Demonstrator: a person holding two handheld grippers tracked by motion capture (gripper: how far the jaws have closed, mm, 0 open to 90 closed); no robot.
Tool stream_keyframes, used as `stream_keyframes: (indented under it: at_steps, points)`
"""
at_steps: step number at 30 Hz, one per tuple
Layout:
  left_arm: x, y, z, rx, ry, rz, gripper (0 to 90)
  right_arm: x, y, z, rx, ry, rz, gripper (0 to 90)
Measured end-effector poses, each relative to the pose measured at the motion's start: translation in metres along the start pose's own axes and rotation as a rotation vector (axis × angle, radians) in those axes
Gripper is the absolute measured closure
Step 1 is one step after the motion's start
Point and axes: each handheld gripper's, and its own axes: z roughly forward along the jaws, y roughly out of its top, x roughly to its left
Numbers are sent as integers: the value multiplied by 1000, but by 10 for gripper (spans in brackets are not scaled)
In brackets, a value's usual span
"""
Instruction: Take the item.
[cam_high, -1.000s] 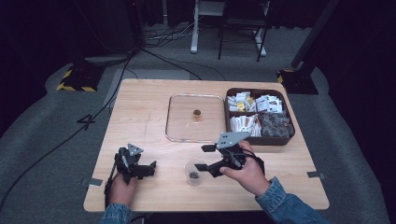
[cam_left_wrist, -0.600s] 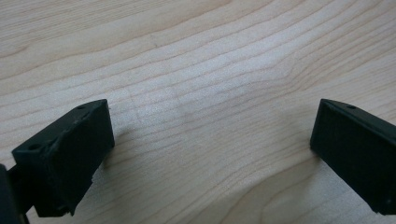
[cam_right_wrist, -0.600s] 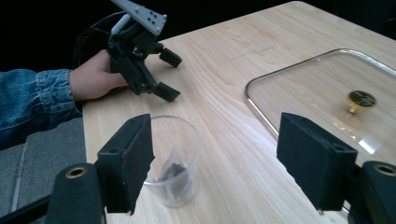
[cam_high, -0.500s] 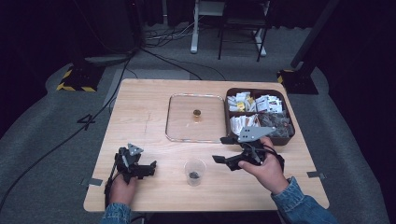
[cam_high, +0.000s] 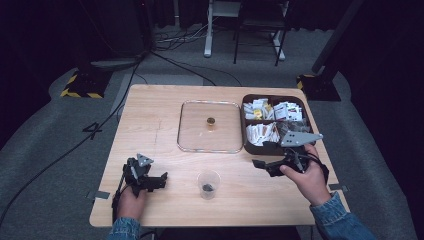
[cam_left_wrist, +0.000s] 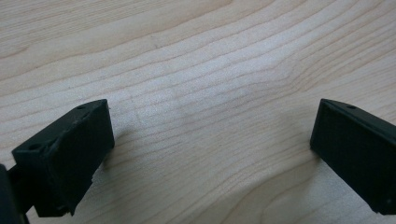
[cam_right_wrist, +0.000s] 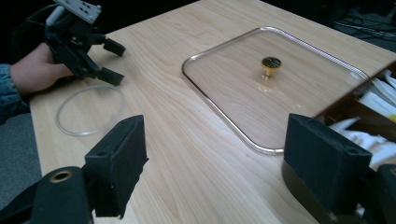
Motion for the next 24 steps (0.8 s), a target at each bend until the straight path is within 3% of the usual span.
stream_keyframes:
  at_steps: [11, 24]
  points:
    - [0, 0, 0, -1, 2, -1, 0, -26, -27, -17, 41, -80, 59, 218]
    - [0, 0, 0, 0, 2, -1, 0, -53, -63, -24, 89, -168, 109, 223]
